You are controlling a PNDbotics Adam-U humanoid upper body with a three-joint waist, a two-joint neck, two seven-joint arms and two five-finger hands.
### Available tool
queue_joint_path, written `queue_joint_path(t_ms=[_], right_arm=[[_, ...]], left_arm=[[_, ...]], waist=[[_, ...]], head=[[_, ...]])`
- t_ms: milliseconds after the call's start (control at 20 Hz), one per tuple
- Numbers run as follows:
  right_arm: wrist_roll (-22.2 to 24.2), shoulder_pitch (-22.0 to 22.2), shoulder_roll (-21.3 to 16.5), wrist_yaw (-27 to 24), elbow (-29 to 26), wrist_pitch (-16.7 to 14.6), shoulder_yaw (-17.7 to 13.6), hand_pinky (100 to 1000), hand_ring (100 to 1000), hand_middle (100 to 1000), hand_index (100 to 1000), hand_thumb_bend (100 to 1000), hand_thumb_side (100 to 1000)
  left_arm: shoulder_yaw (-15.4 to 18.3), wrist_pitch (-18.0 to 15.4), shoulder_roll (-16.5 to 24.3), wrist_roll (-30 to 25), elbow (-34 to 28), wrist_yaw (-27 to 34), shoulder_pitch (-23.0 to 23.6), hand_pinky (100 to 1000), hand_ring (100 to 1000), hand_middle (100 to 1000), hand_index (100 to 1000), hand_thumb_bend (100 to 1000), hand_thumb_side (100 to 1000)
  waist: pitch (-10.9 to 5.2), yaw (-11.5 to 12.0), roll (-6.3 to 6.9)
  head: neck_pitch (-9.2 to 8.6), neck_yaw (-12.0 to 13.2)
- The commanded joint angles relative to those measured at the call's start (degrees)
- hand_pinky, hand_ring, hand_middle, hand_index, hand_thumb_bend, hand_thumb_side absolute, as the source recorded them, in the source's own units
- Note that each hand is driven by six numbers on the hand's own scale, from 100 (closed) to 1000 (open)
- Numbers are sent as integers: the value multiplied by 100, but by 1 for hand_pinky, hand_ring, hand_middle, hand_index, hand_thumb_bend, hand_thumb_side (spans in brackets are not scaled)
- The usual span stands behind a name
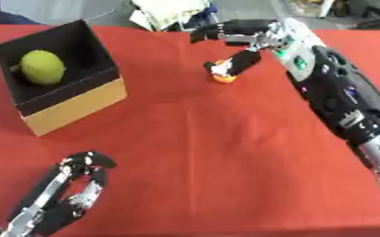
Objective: Pick up objects on the table and place them in the box.
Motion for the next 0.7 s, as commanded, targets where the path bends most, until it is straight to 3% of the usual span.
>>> queue_joint_path(t_ms=[50,400,700], right_arm=[[-292,-76,-184,406,272,118,-186,1000,1000,1000,965,100,435],[-1074,-109,-154,1115,879,348,-421,1000,1000,996,958,100,321],[-1461,-163,-95,1413,1269,490,-564,1000,1000,984,947,100,335]], left_arm=[[51,-6,60,23,-84,-8,-33,646,772,663,722,100,766],[43,-8,53,9,-91,1,-43,646,773,664,722,100,766],[26,-13,46,-13,-95,13,-57,647,774,665,722,100,768]], waist=[[-108,-15,35],[-98,8,75],[-66,35,92]], head=[[-11,27],[-28,11],[-44,-27]])
